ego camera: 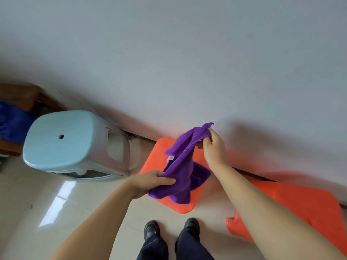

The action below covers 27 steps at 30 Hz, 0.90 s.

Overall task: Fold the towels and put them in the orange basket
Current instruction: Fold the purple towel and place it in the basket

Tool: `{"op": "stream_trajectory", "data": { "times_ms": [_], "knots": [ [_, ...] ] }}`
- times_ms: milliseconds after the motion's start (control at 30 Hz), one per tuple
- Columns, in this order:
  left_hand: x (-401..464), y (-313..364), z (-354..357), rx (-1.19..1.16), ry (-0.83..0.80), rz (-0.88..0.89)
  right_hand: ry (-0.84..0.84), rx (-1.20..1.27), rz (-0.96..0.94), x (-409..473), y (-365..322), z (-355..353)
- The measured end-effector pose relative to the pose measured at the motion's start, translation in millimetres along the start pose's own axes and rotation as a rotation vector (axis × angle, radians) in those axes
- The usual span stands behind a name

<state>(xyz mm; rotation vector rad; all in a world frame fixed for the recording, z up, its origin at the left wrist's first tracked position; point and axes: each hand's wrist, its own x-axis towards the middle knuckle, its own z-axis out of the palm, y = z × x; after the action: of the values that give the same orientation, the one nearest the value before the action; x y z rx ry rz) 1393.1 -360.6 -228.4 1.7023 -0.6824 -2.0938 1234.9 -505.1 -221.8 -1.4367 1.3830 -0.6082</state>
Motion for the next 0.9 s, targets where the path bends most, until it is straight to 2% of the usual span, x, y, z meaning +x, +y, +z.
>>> {"op": "stream_trajectory", "data": {
  "times_ms": [133,200,300,400,467,533,700,767,833,900],
  "knots": [
    [-29,-2,-1,0.180,0.002,-0.012,0.060,0.090,0.023,-8,-31,-21],
    [-43,-2,3,0.390,0.002,-0.066,0.126,0.138,0.043,-13,-44,-26],
    [-59,0,16,0.556,-0.017,-0.098,0.140,0.389,0.163,-21,-59,-23],
    [-68,18,25,0.178,-0.105,0.003,0.025,0.658,0.298,-23,-66,-19],
    [-81,29,21,-0.093,-0.147,0.098,-0.017,0.649,0.343,-30,-61,-18],
    [-92,39,12,-0.256,-0.126,0.186,-0.026,0.613,0.395,-41,-52,-19],
    [-119,59,-4,-0.410,-0.023,0.349,0.042,0.618,0.476,-75,-16,-16],
    [-128,64,-3,-0.445,-0.024,0.388,0.057,0.483,0.582,-98,6,-6],
    [-133,69,0,-0.448,-0.036,0.402,-0.069,0.326,0.730,-130,28,8],
    [-138,74,2,-0.429,-0.071,0.393,-0.258,0.333,0.868,-160,35,24]
  ]
}}
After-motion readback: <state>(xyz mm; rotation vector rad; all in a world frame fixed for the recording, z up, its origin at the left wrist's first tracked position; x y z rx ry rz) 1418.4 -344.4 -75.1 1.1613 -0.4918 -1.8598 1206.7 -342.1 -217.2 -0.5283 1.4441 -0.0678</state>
